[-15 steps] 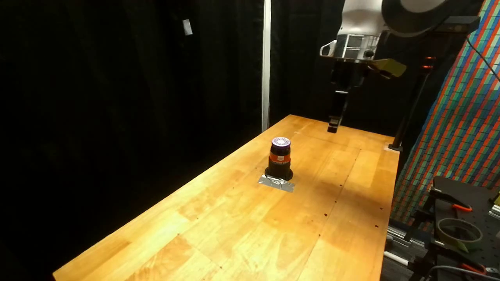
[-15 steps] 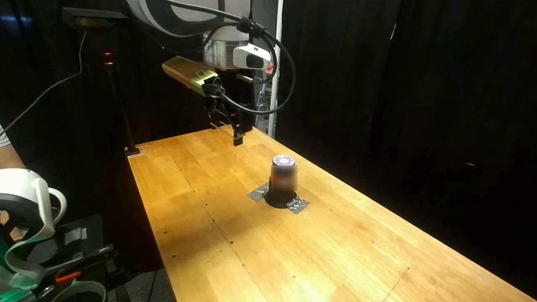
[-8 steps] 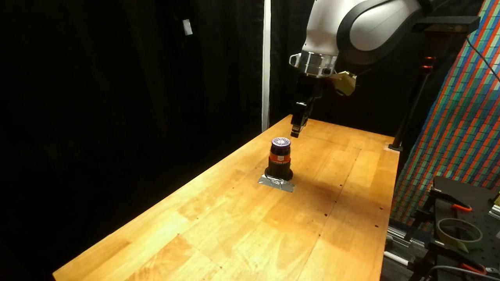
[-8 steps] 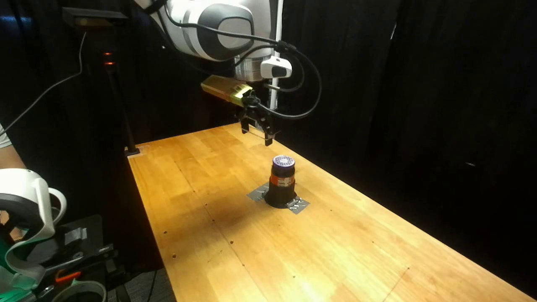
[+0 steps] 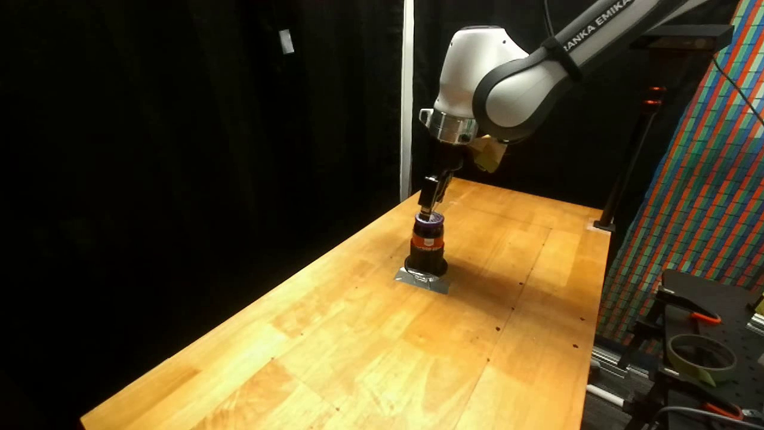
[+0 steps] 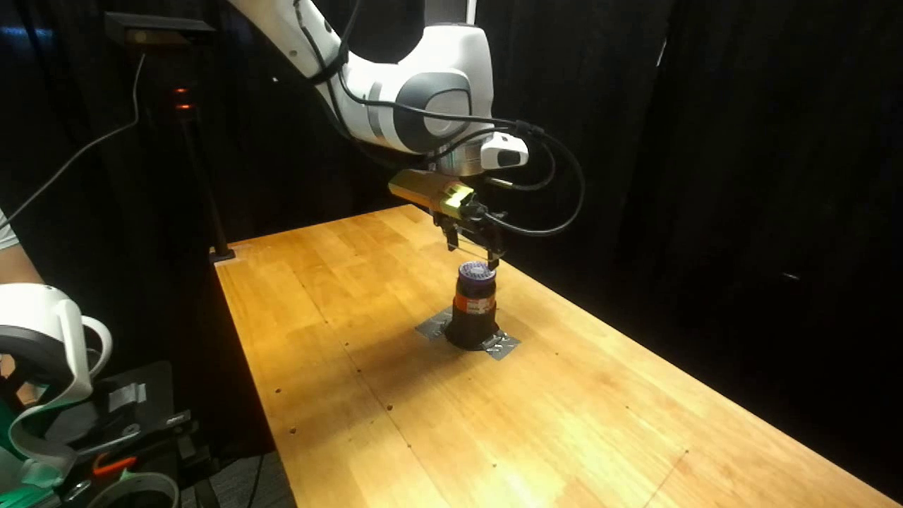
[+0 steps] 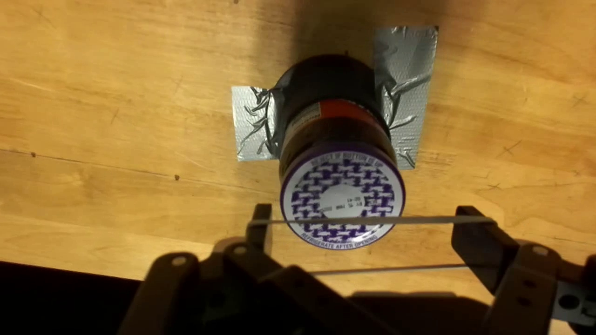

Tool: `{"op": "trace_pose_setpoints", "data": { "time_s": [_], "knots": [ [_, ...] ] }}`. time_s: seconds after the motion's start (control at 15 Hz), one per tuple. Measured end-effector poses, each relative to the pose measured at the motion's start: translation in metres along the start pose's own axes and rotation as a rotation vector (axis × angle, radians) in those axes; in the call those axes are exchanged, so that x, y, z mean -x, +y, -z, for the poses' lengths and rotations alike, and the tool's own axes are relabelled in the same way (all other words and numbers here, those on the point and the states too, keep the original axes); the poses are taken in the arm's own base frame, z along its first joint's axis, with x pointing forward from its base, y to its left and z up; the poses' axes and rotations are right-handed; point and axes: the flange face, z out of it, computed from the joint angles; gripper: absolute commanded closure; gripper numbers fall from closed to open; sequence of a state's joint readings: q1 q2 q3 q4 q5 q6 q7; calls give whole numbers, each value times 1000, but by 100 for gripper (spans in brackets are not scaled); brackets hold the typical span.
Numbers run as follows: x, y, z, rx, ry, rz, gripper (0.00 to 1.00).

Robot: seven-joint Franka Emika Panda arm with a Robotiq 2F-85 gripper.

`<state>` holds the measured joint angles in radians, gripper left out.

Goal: Put the rubber band around the brown cup

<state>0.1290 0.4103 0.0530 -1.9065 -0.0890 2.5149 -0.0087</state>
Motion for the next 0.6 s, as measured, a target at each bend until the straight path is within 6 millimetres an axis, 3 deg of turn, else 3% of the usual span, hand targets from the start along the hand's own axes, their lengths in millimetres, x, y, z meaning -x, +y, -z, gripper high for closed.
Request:
{"op": "trace_pose_setpoints", "data": {
  "time_s": [0.6],
  "knots": [
    [-18,11,-41,0,7,-7,0]
  ]
}}
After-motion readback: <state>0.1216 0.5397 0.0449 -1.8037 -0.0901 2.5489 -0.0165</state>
